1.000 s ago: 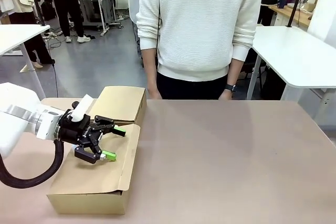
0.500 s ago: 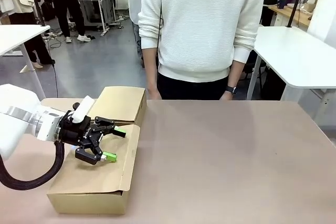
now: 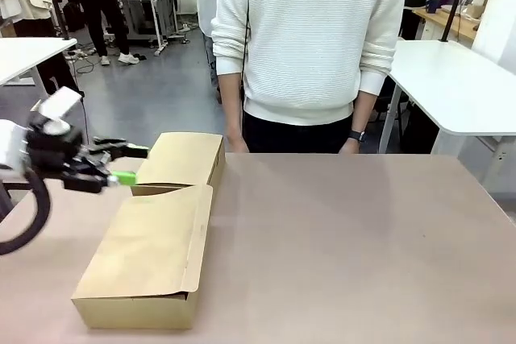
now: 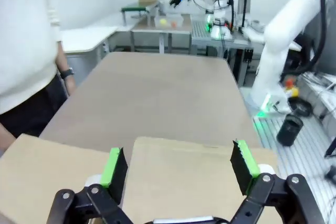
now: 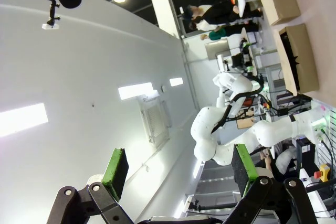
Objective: Place items inside the box.
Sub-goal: Close the lid of the Mailer Box closest to the robot.
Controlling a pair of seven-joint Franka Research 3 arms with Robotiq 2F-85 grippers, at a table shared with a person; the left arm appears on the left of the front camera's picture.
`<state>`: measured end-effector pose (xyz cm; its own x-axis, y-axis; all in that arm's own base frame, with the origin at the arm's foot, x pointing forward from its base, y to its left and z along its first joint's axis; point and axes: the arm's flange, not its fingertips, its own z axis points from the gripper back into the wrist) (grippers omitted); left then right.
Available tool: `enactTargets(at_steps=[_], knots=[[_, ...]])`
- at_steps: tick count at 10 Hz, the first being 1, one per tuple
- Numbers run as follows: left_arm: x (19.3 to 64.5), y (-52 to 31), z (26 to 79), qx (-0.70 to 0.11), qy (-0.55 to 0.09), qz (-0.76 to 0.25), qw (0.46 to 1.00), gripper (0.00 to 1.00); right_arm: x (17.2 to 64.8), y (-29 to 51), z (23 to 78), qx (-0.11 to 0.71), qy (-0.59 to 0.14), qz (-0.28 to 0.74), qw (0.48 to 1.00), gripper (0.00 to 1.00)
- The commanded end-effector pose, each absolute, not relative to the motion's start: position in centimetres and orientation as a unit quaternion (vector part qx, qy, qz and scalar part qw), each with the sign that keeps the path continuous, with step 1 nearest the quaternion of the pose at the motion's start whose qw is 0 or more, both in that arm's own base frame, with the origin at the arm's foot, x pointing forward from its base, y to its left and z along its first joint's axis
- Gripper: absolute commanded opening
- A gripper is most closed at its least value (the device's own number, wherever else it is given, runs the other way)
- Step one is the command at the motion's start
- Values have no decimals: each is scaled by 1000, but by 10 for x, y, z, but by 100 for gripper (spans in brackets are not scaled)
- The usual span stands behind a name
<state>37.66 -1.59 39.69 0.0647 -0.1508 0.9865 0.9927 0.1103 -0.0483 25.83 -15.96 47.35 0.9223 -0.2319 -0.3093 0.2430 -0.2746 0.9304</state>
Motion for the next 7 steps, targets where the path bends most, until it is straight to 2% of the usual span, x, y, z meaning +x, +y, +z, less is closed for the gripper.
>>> enactTargets(at_steps=[1, 2, 3, 4, 5, 6, 7], knots=[[254, -8, 407, -475, -437, -447, 619, 100, 260, -160, 482, 781, 3, -197, 593, 100], [262, 16, 415, -487, -425, -420, 637, 100, 260, -160, 482, 781, 3, -197, 593, 100], [276, 53, 421, -473, -447, -368, 664, 100, 260, -160, 482, 781, 3, -197, 593, 100], [290, 88, 424, -481, -444, -308, 690, 100, 260, -160, 482, 781, 3, -197, 593, 100], [304, 118, 422, -475, -412, -233, 741, 100, 260, -160, 482, 781, 3, -197, 593, 100], [316, 132, 422, -450, -335, -79, 824, 100, 260, -160, 482, 781, 3, -197, 593, 100], [324, 148, 419, -489, -260, 4, 832, 100, 260, -160, 482, 781, 3, -197, 593, 100]])
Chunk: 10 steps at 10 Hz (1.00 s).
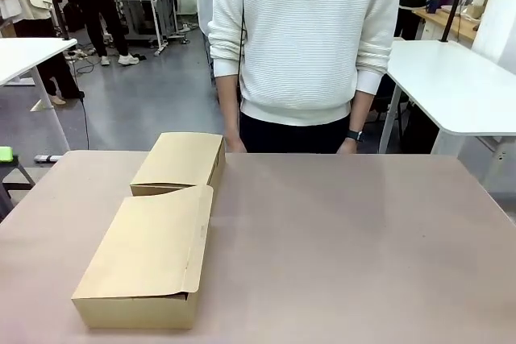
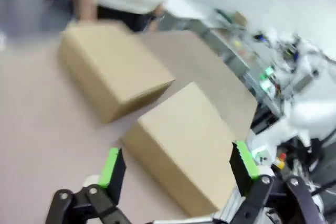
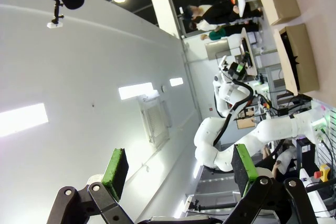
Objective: Place items inside the box.
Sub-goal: Close the lid of the Mailer Box closest to the robot.
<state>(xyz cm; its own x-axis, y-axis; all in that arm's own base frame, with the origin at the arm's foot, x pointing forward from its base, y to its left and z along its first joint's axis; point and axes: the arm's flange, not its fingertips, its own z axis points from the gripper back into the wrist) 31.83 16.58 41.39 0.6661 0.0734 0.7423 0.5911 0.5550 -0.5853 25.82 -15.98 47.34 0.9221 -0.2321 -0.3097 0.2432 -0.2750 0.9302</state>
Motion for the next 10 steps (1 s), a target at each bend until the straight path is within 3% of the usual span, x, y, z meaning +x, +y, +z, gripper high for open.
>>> enactTargets(at_steps=[1, 2, 10], knots=[[328, 153, 415, -516, -245, 21, 821, 100, 260, -160, 482, 781, 3, -197, 593, 100], [318, 166, 414, -443, -375, -162, 798, 100, 260, -160, 482, 781, 3, -197, 593, 100], [318, 166, 414, -443, -375, -162, 798, 100, 260, -160, 482, 781, 3, -197, 593, 100]])
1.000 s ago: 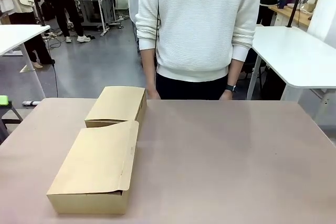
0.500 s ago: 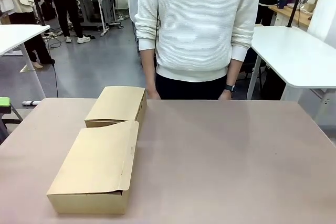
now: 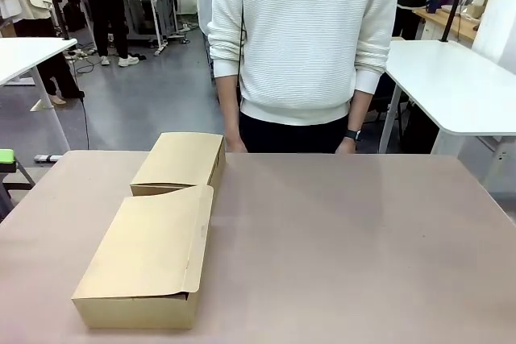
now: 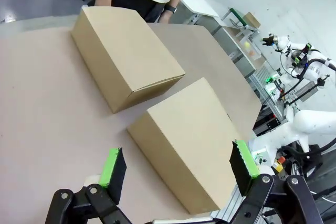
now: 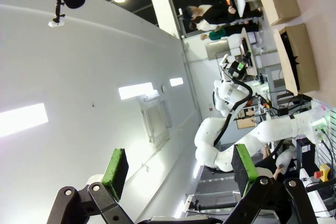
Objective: Place items inside the box.
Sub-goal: Close the lid of the Mailer Box closest to the robot.
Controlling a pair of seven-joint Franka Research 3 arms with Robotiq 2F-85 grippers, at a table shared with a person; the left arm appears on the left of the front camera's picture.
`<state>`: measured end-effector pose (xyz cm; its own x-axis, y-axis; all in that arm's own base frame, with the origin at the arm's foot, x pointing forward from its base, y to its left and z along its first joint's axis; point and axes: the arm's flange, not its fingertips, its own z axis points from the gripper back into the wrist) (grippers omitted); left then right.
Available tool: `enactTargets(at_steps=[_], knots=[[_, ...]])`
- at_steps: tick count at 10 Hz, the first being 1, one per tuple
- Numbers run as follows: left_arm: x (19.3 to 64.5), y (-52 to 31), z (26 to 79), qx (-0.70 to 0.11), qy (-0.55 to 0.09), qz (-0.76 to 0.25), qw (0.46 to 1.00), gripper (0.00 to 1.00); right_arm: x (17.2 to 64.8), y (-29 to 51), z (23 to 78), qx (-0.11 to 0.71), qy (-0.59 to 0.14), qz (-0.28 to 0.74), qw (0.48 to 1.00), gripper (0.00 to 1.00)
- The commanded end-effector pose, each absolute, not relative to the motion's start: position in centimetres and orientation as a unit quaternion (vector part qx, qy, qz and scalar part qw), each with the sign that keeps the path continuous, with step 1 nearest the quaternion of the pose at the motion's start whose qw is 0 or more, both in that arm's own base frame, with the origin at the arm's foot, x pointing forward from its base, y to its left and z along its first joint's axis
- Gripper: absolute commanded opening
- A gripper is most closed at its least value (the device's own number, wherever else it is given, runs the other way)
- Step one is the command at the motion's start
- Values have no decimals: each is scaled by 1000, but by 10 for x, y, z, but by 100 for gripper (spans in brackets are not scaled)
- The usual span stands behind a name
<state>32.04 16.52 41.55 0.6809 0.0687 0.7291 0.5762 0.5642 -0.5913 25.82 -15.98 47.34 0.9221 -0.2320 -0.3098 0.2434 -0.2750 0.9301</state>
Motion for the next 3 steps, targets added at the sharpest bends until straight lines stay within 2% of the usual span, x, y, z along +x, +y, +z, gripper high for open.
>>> enactTargets(at_steps=[1, 3], knots=[[318, 166, 414, -443, -375, -162, 798, 100, 260, -160, 482, 781, 3, -197, 593, 100], [318, 166, 414, -443, -375, -162, 798, 100, 260, -160, 482, 781, 3, -197, 593, 100]])
